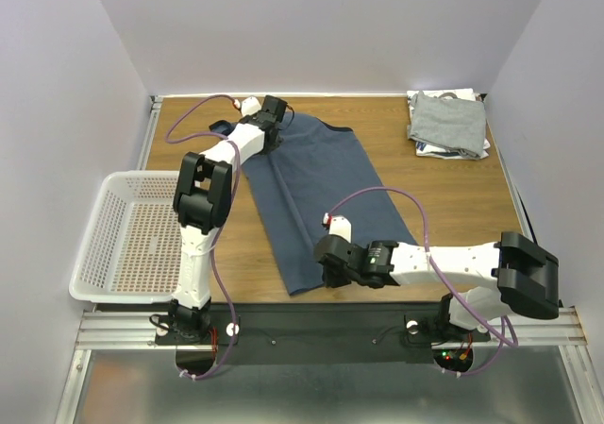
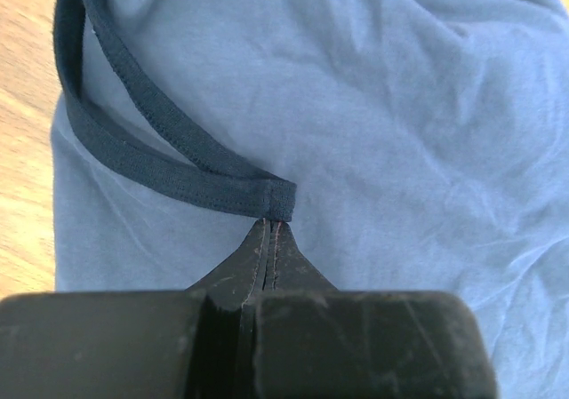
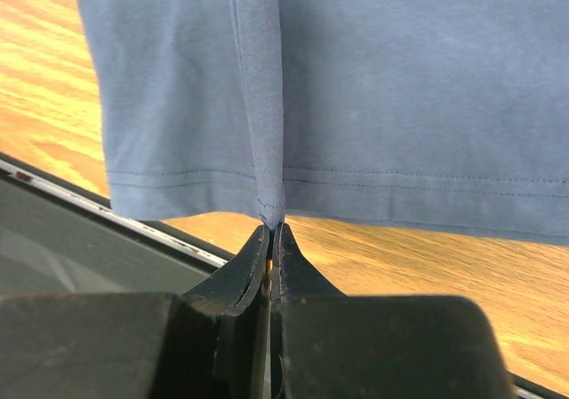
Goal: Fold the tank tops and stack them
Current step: Fold the tank top
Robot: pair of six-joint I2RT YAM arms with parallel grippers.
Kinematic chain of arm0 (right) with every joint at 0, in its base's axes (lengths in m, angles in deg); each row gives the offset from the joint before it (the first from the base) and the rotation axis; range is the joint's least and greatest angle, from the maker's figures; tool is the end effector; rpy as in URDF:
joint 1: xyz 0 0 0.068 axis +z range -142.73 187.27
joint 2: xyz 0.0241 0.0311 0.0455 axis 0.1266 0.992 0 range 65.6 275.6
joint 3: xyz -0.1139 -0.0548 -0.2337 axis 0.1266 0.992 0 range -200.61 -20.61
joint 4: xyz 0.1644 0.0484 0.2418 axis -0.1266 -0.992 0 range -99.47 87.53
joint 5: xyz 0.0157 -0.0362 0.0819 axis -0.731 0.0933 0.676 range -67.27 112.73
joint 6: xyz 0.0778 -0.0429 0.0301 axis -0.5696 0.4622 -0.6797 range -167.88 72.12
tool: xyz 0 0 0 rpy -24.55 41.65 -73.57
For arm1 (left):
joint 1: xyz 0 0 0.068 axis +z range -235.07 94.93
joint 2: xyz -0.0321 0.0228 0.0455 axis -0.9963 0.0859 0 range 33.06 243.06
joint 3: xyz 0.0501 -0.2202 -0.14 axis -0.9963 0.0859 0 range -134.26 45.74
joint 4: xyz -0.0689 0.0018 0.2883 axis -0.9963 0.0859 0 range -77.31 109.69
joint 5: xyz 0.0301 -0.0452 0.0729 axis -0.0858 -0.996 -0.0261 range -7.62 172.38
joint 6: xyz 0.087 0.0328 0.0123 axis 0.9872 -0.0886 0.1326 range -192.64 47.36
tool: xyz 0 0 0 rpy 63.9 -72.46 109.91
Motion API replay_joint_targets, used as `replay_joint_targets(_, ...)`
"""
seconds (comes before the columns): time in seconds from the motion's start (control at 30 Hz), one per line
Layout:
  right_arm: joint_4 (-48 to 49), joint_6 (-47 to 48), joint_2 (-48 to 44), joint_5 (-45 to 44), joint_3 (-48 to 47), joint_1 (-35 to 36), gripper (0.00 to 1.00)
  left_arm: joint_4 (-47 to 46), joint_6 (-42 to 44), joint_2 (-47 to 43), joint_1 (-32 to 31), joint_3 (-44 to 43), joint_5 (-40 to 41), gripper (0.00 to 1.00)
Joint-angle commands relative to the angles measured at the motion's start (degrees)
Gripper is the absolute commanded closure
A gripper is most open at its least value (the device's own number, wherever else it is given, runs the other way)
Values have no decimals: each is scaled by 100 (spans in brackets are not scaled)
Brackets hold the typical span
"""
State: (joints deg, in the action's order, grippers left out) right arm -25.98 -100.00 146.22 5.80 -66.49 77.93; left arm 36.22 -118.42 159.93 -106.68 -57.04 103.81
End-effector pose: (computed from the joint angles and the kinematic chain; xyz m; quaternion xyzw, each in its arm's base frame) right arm 0.1311 0.2991 0.1237 -0.1135 0.9454 0.1697 0.2539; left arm 0.5310 -0.1770 0.1458 -0.2575 0.8817 -0.0528 0.3918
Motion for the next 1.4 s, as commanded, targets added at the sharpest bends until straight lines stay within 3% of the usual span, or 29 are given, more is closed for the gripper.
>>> replay_joint_targets(0.0,101,-132,-178,-223,89,-25,99,-68,-28,22,-54,-242,81,100)
replay_joint_targets(0.2,101,-167,-222,-328,159,-34,91,-138,34,66,-72,-199,-25,100)
replay_joint_targets(0.27,92,-167,-240,-373,168,-43,81,-182,69,14,-72,-155,-77,90)
replay_joint_targets(0.3,66,-158,-301,-399,168,-43,76,-199,95,-4,-72,-137,-78,78)
replay_joint_targets(0.43,-127,-88,-485,-548,46,-43,56,-375,271,-294,-72,-40,-86,56)
replay_joint_targets(0.53,-451,0,-600,-706,-252,-43,46,-402,411,-575,-46,-49,-122,49)
replay_joint_targets(0.7,-717,289,-303,-909,-798,97,50,-463,263,-1233,121,423,-130,50)
replay_joint_targets(0.8,-717,500,284,-926,-1228,264,52,-630,280,-1340,227,707,-358,57)
replay_joint_targets(0.93,-577,746,1154,-918,-1651,440,54,-560,438,-1051,280,637,-525,70)
replay_joint_targets(1.03,-270,1071,1674,-795,-1783,449,55,-577,499,-805,280,637,-701,74)
replay_joint_targets(1.37,-101,1283,2536,-119,-2019,826,60,-350,658,65,280,453,-807,78)
